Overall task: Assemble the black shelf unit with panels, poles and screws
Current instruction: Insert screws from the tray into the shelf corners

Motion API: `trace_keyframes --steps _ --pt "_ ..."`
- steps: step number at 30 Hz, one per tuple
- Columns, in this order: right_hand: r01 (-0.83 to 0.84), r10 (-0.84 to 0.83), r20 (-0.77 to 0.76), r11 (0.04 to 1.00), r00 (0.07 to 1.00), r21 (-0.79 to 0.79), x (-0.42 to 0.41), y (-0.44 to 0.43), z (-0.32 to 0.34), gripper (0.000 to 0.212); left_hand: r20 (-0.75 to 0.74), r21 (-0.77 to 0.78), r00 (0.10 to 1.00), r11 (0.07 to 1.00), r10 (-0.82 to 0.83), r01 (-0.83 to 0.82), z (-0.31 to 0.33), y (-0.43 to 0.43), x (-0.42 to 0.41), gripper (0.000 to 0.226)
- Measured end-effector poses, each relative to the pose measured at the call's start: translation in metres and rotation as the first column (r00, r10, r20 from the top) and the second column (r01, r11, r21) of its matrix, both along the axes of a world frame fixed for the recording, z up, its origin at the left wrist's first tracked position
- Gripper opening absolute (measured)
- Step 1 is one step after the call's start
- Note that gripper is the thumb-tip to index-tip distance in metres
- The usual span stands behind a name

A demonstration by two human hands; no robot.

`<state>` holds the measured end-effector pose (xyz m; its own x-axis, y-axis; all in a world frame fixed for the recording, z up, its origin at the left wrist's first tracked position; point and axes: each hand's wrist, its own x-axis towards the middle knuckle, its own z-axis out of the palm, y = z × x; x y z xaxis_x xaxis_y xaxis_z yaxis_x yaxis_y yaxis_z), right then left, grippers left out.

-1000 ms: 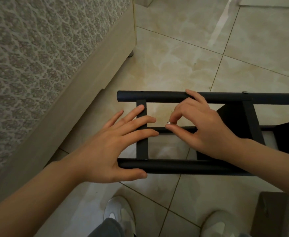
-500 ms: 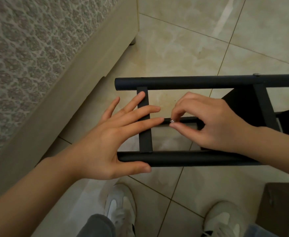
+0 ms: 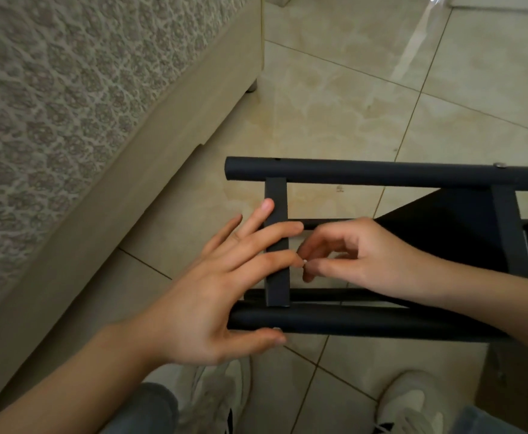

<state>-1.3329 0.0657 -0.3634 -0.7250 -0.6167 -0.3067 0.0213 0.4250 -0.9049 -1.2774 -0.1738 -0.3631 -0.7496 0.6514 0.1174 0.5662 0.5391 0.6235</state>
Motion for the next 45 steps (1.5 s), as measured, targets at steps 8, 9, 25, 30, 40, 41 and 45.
trace_keyframes --steps 8,9,25,30,40,41,45 --pt "-0.013 0.031 0.322 0.998 0.946 -0.057 0.011 -0.012 -0.007 0.019 -0.044 -0.017 0.999 1.000 -0.015 0.015 -0.004 -0.001 0.010 0.062" --pt "0.002 0.020 0.342 0.998 0.939 -0.066 0.012 -0.013 -0.008 0.019 -0.053 -0.017 0.998 1.000 -0.020 0.019 -0.005 -0.001 0.010 0.062" --pt "-0.048 0.068 0.427 0.997 0.901 -0.059 0.016 -0.020 -0.011 0.021 -0.049 -0.034 0.999 0.999 -0.008 0.006 -0.004 0.001 0.014 0.060" --pt "-0.029 0.050 0.429 0.998 0.902 -0.055 0.015 -0.021 -0.009 0.019 -0.052 -0.031 0.999 0.999 -0.012 0.011 -0.005 0.000 0.013 0.060" --pt "-0.066 0.075 0.429 0.997 0.900 -0.036 0.013 -0.024 -0.013 0.015 -0.066 -0.036 0.998 0.999 -0.021 0.018 -0.004 0.001 0.014 0.061" --pt "-0.067 0.074 0.430 0.997 0.900 -0.033 0.014 -0.025 -0.014 0.014 -0.068 -0.038 0.997 0.999 -0.023 0.021 -0.004 0.001 0.014 0.061" --pt "-0.064 0.069 0.438 0.998 0.896 -0.026 0.014 -0.025 -0.016 0.012 -0.068 -0.038 0.997 0.999 -0.032 0.030 -0.004 0.001 0.015 0.060"
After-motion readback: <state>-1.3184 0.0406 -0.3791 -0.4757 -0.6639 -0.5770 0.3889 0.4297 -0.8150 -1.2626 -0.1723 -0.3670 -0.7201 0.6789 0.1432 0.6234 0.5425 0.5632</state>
